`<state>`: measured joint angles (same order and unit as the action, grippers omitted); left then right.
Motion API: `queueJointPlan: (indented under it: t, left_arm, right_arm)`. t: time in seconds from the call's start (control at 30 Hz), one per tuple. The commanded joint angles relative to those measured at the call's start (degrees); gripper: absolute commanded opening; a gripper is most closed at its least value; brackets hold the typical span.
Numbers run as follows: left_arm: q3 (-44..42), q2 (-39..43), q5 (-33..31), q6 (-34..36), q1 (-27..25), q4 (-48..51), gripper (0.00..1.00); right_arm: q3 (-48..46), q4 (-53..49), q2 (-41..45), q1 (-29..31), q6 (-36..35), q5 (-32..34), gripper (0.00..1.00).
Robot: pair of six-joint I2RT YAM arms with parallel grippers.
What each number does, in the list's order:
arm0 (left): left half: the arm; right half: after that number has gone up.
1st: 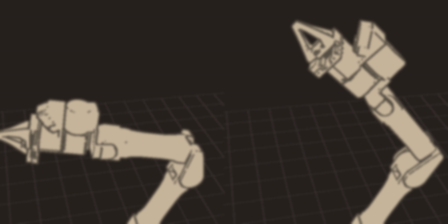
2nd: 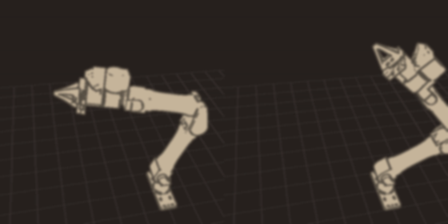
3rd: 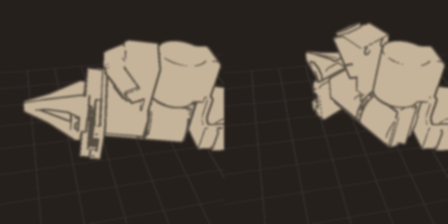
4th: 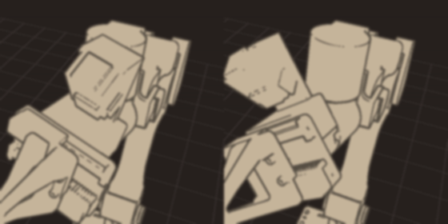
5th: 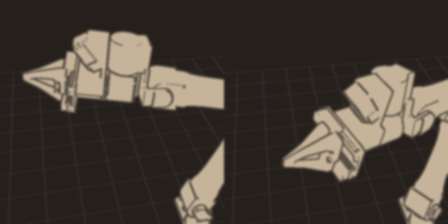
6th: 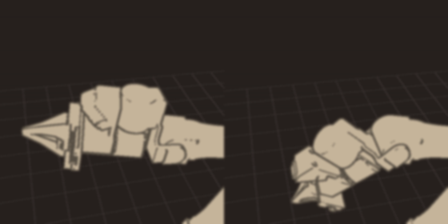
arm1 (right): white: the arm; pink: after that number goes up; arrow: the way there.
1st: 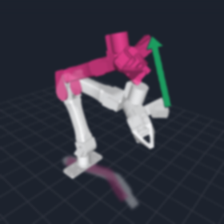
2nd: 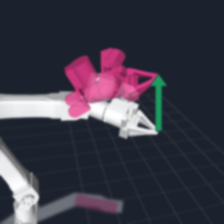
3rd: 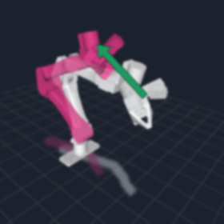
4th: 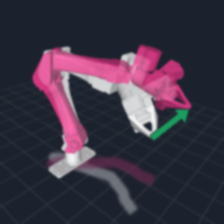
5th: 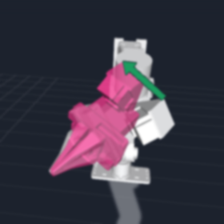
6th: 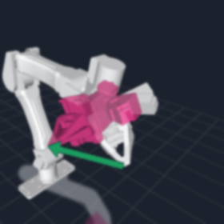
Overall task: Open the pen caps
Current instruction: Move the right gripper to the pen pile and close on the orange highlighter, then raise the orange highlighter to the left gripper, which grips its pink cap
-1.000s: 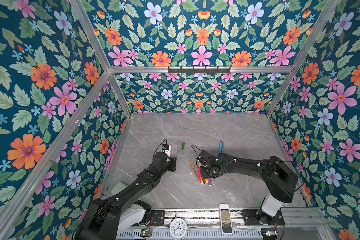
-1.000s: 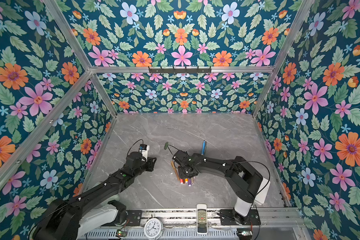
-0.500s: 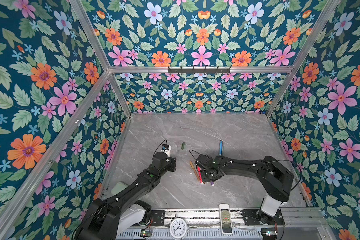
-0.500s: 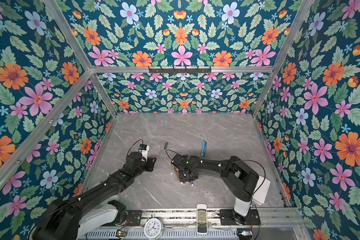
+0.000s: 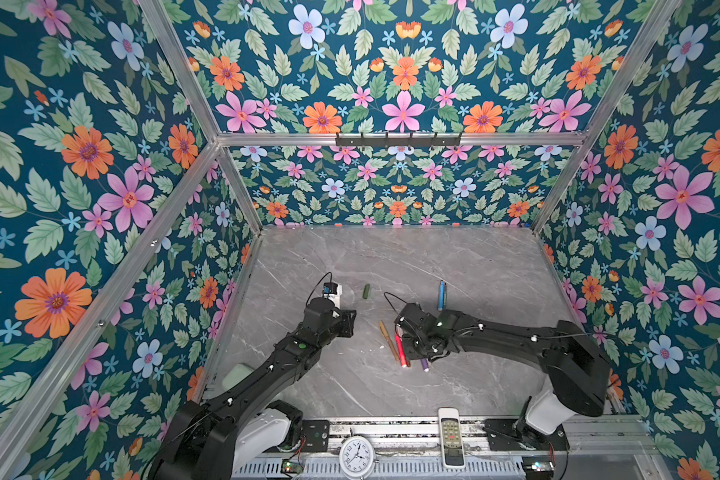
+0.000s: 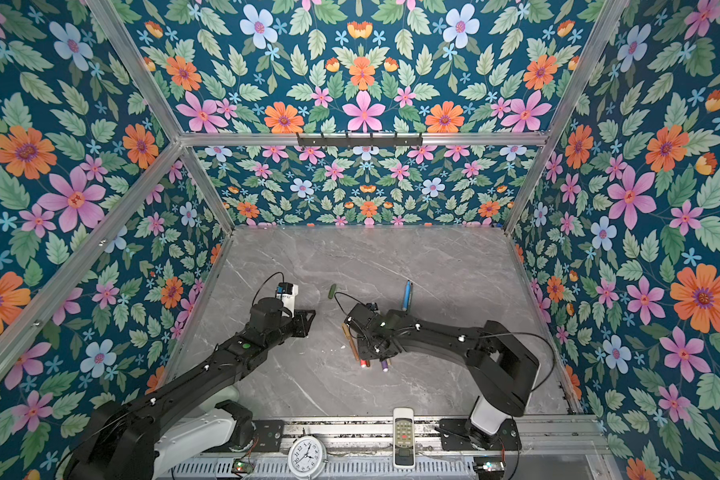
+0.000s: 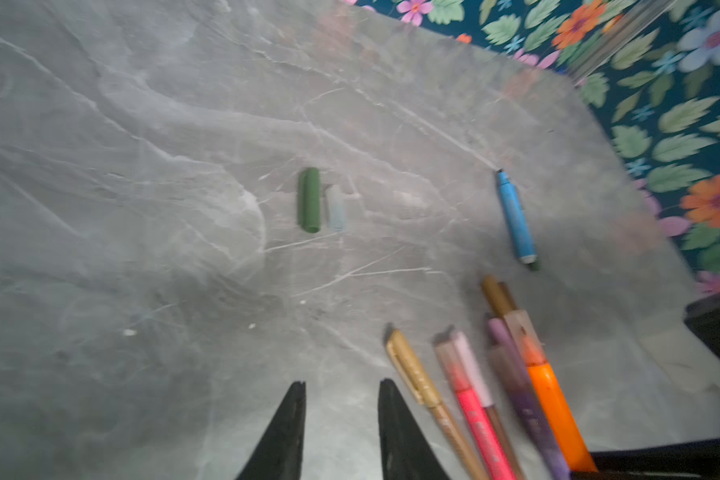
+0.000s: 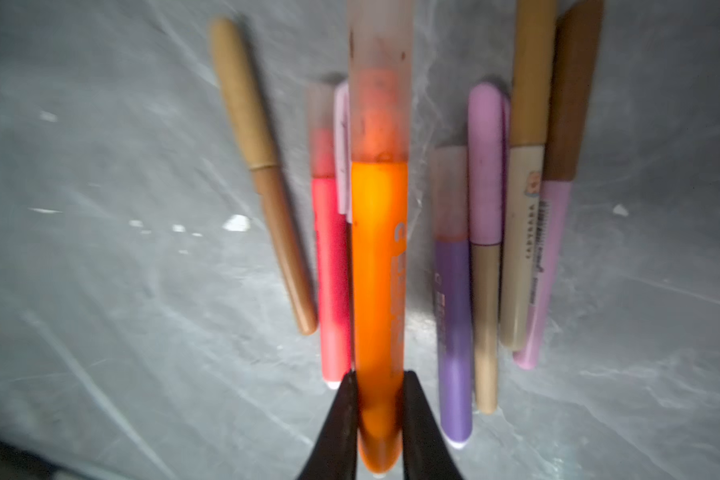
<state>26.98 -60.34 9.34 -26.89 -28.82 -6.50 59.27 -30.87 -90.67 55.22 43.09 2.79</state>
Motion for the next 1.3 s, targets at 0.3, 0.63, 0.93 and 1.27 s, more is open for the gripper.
queueJointPlan:
  t: [0.3, 0.63, 0.93, 1.27]
  left_arm:
    - [2.26, -7.25, 22.59, -24.38, -2.35, -16.06, 0.38]
    - [0.51, -7.79, 22.76, -29.36, -5.99, -20.42, 0.37]
    - [0.16, -7.45, 22.33, -29.29, -6.45, -19.43, 0.36]
    - [0.18, -7.53, 21.73, -29.27, -6.51, -20.04, 0.33]
  right_arm:
    - [-4.15, 14.37, 7.41, -0.54, -7.39, -15.37, 0.11]
    - [-4.75, 14.95, 7.77, -0.53, -7.71, -15.88, 0.12]
    - [-5.25, 15.68, 8.57, -0.46, -7.93, -16.68, 0.12]
    - [-7.03, 19.58, 9.41, -0.42, -8.38, -21.58, 0.12]
